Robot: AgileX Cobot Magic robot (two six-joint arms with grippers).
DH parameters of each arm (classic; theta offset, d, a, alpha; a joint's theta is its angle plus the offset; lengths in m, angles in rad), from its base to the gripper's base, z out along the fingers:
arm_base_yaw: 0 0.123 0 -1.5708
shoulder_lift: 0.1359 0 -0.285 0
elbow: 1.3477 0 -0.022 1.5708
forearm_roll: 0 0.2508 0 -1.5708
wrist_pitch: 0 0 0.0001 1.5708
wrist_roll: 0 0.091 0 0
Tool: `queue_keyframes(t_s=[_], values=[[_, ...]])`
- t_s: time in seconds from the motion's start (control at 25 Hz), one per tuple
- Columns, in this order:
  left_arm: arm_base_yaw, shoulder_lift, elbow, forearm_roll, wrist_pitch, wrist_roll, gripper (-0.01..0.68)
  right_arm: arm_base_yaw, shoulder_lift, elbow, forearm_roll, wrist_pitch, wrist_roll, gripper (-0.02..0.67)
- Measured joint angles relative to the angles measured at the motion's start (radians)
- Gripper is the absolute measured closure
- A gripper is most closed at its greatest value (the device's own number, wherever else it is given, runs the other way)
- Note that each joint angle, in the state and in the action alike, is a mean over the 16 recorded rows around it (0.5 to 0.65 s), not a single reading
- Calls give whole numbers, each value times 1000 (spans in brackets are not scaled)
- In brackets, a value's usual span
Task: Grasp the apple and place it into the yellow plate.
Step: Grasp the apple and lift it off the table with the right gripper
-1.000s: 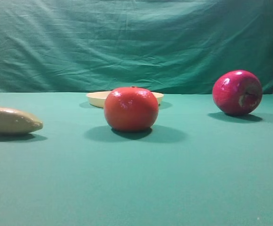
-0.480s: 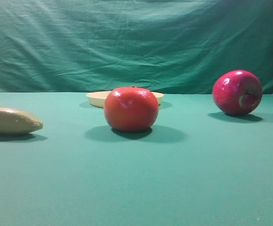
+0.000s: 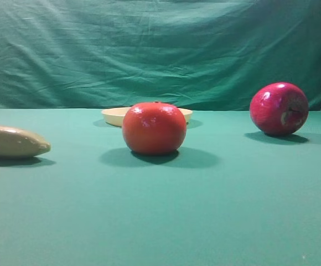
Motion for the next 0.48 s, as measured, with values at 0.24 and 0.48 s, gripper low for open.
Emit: queue_keyframes(t_s=[0.24,0.48], values=[[0,0,0,0,0,0,516,12,216,-163,17,62,-1,587],[0,0,0,0,0,0,516,14,394,-323,35,125,-1,369]])
